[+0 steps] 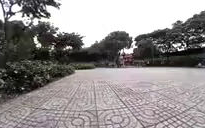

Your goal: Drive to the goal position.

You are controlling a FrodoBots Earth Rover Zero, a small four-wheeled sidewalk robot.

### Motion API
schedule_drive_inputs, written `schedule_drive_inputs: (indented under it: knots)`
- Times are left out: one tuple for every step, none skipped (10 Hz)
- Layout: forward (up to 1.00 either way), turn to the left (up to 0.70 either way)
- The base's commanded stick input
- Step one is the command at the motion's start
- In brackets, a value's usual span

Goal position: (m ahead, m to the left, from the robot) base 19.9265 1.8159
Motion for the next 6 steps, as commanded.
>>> schedule_drive_inputs:
  knots:
    - [0.70,0.00]
    - [0.70,0.00]
    - [0.70,0.00]
    - [0.70,0.00]
    - [0.70,0.00]
    - [0.70,0.00]
